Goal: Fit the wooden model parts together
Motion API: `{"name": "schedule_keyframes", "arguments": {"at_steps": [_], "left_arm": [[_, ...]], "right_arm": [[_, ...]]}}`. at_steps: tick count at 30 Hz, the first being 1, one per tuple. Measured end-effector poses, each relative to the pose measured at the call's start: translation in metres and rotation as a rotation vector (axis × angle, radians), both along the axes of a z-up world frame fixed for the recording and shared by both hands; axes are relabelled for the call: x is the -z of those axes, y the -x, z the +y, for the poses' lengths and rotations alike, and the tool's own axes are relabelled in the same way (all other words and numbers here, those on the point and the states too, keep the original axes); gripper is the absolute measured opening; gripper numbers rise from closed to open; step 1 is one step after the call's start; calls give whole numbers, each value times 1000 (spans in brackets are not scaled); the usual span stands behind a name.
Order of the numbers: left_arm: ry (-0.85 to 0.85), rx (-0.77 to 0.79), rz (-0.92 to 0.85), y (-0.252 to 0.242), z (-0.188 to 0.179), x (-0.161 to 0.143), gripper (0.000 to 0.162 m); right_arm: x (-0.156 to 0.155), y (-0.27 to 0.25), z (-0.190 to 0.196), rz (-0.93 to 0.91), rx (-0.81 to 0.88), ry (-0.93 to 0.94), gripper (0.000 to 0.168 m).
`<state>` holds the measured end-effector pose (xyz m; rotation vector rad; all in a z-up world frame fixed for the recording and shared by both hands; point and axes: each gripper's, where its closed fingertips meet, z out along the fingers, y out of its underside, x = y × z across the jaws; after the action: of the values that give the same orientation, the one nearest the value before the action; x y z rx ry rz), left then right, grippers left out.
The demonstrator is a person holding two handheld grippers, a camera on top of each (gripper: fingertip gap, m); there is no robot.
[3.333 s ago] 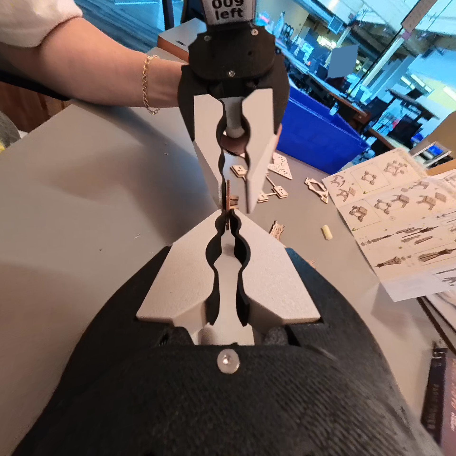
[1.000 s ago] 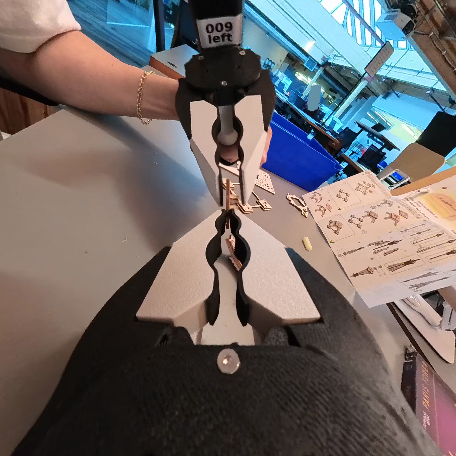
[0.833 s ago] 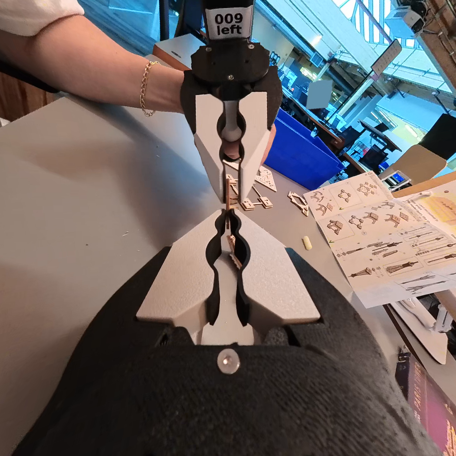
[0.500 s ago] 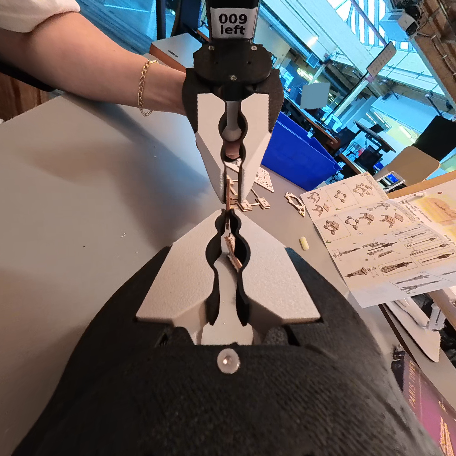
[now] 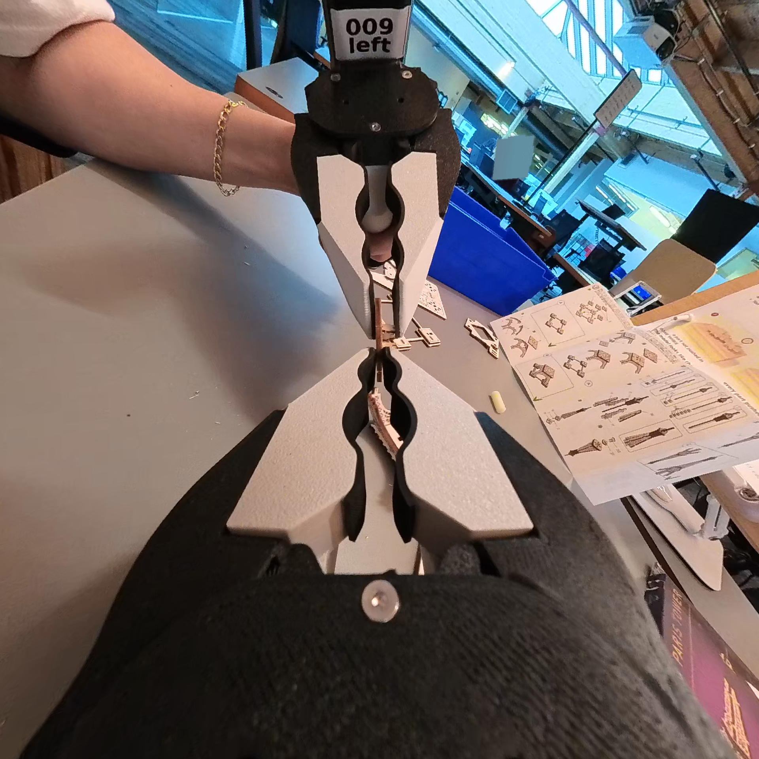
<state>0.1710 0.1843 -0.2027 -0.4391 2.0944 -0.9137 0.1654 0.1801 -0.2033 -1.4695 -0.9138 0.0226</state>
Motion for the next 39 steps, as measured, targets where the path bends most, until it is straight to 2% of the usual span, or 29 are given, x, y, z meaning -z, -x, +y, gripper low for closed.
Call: {"name": "schedule_keyframes", "arguments": {"at_steps": [15,39], "left_arm": [[38,-17,-17,-3,1,-3,7],[-92,-8,-61,-4,4,0,7]], "right_arm": [[-1,-3,3,-34,39,-23,0],[2,-5,6,1,61,12,1]]}}
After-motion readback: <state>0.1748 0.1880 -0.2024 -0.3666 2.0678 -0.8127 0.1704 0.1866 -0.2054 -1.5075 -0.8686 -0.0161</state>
